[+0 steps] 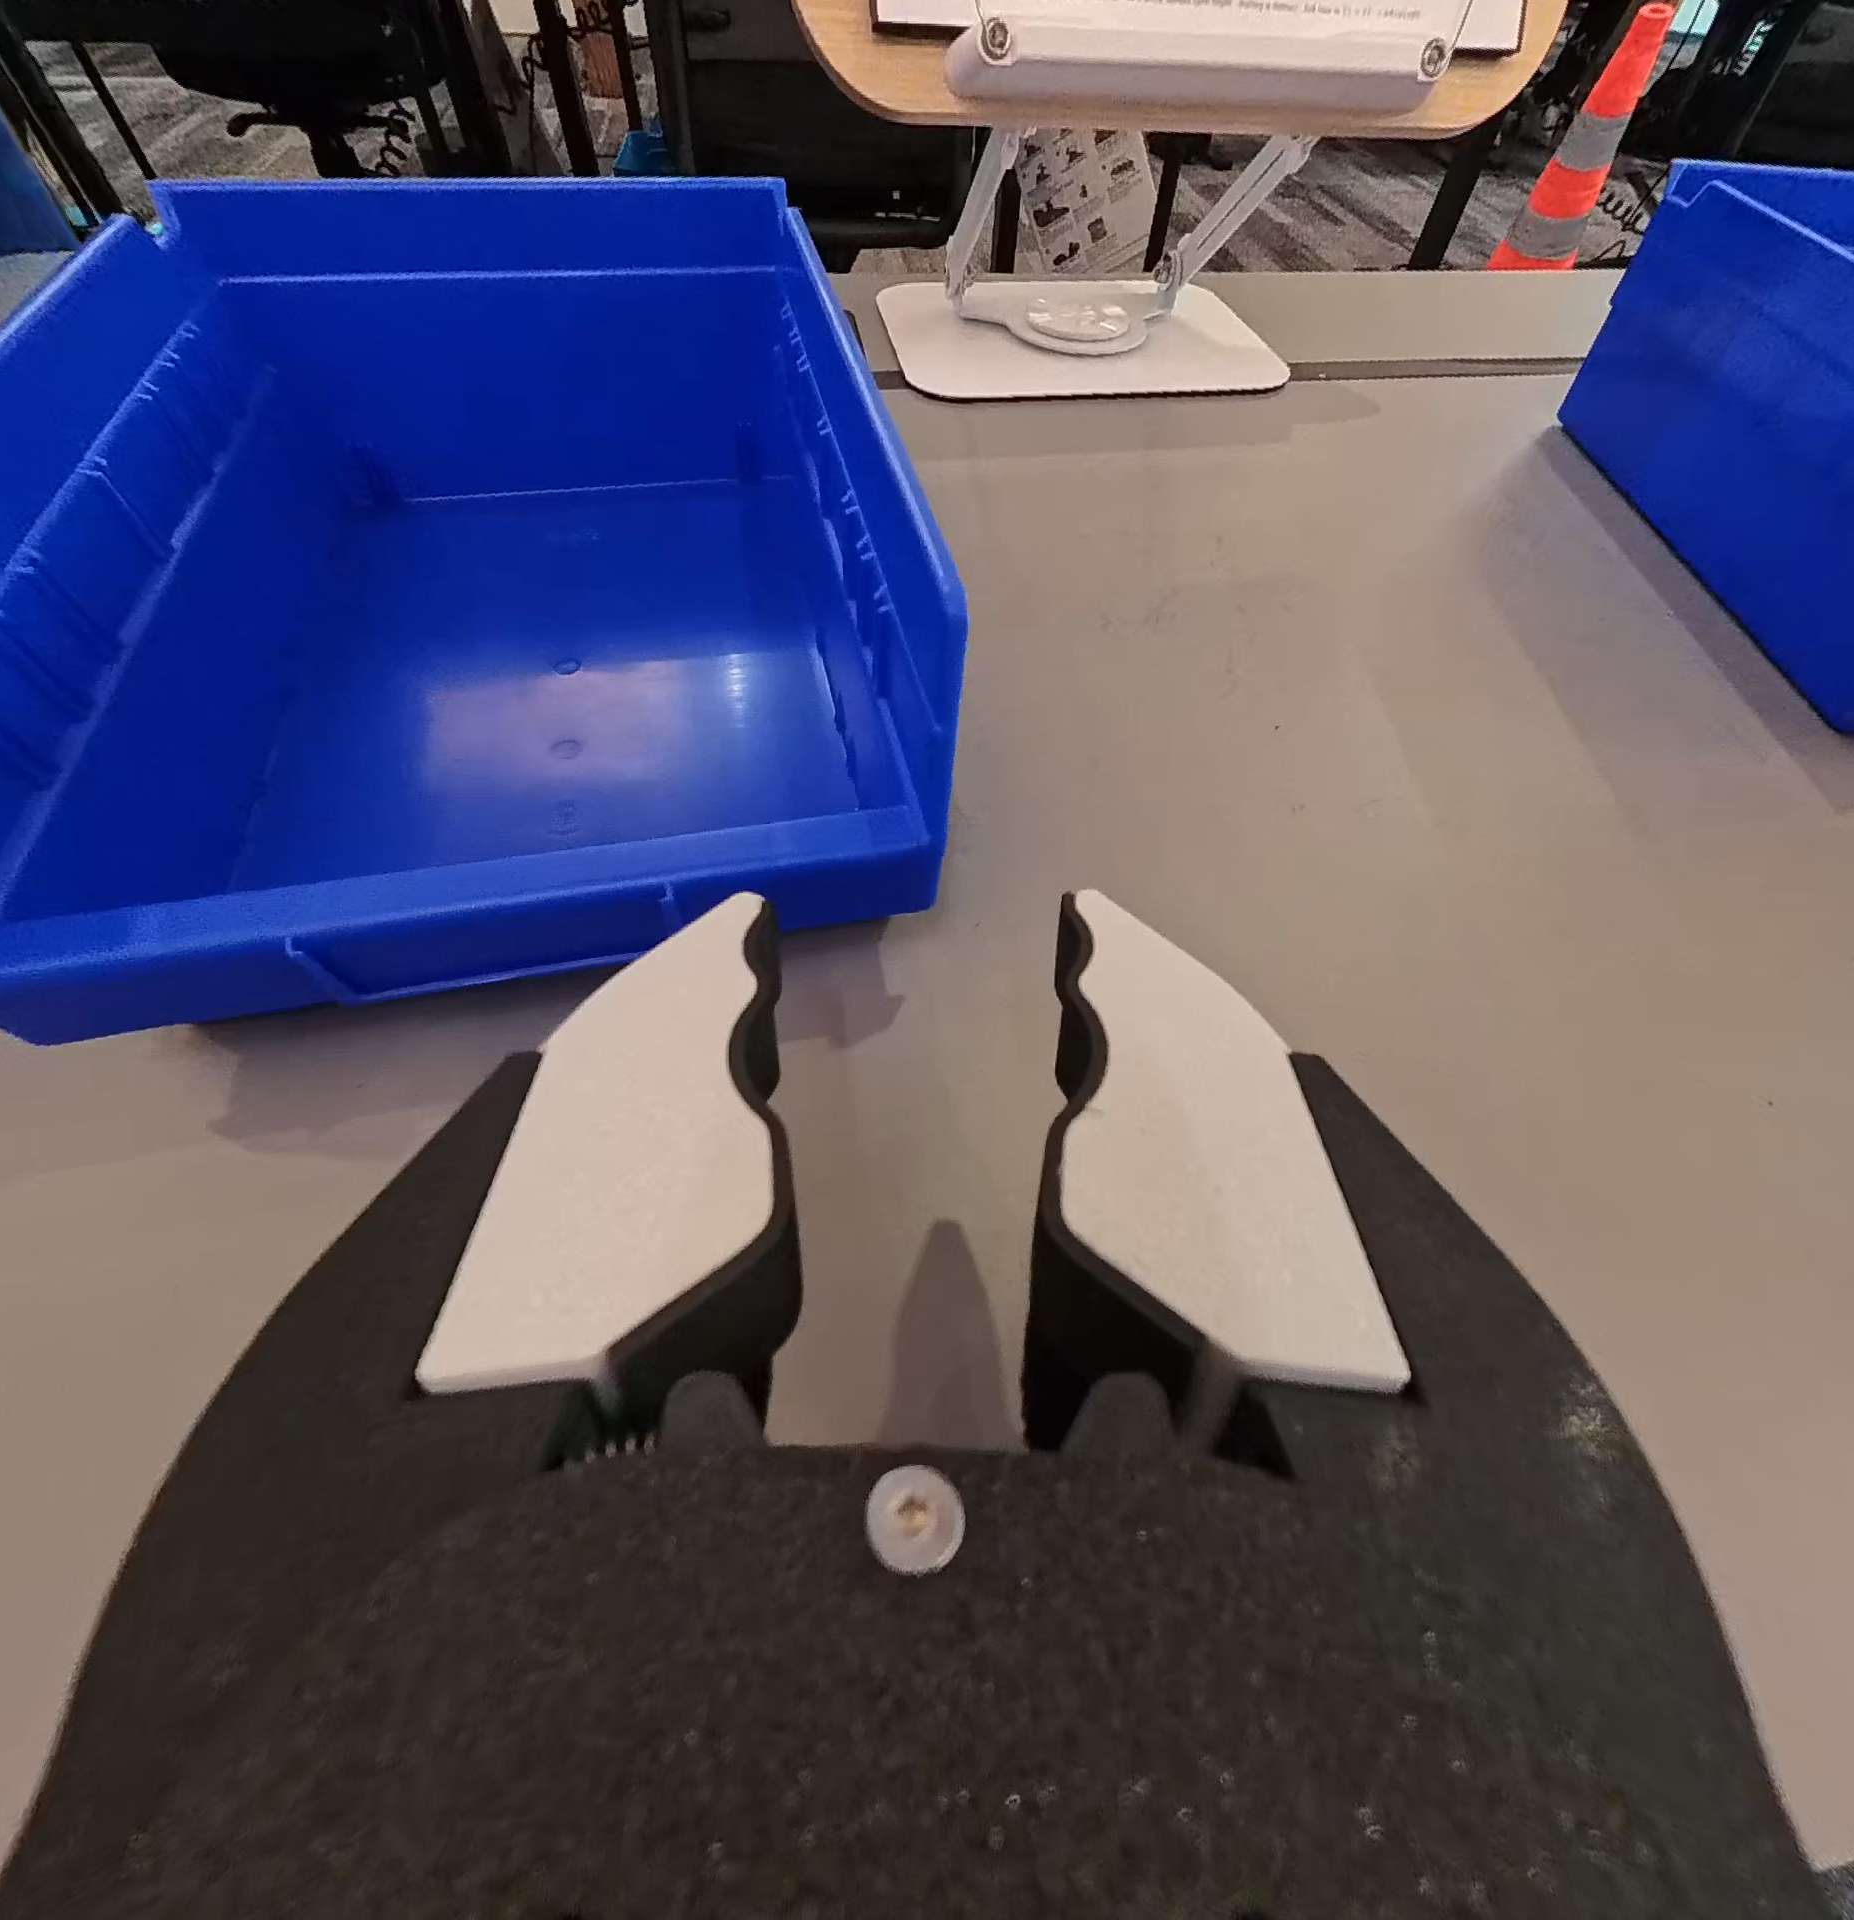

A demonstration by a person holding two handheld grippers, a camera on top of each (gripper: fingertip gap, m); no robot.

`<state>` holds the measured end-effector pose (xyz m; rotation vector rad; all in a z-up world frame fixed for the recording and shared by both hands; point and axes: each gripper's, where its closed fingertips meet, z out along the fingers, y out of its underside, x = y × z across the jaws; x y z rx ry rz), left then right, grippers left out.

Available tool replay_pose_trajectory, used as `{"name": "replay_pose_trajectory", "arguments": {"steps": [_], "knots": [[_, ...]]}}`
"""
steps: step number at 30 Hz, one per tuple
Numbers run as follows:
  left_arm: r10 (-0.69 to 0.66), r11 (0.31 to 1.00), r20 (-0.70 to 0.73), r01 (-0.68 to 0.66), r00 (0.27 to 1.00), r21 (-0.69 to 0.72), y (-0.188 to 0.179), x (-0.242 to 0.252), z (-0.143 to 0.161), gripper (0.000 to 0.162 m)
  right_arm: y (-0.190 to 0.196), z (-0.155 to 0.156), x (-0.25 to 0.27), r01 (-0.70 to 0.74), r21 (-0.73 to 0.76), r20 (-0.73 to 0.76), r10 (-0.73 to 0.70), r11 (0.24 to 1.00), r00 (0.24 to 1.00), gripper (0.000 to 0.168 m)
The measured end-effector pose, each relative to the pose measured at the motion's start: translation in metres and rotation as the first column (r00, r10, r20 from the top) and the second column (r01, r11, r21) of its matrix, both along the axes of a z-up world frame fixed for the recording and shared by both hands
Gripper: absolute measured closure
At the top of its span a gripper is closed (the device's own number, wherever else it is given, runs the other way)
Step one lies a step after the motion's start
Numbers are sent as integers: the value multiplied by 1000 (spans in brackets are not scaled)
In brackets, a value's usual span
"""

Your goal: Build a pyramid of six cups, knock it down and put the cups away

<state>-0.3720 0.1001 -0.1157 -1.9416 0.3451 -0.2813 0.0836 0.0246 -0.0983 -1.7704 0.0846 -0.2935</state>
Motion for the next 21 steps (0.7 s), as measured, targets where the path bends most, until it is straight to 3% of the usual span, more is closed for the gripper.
{"name": "replay_pose_trajectory", "arguments": {"steps": [13,18,21], "knots": [[-51,999,23,51,998,1,-4,11,1,111,-1,-2,1,3,-7,-2,-3,1000,1000,98],[-296,952,162,304,941,-24,-19,104,10,107,-6,-2,7,32,-7,-32,-32,999,999,98],[-466,877,109,475,878,-73,-30,200,3,99,-9,-2,20,71,-8,-45,-71,997,996,99]]}}
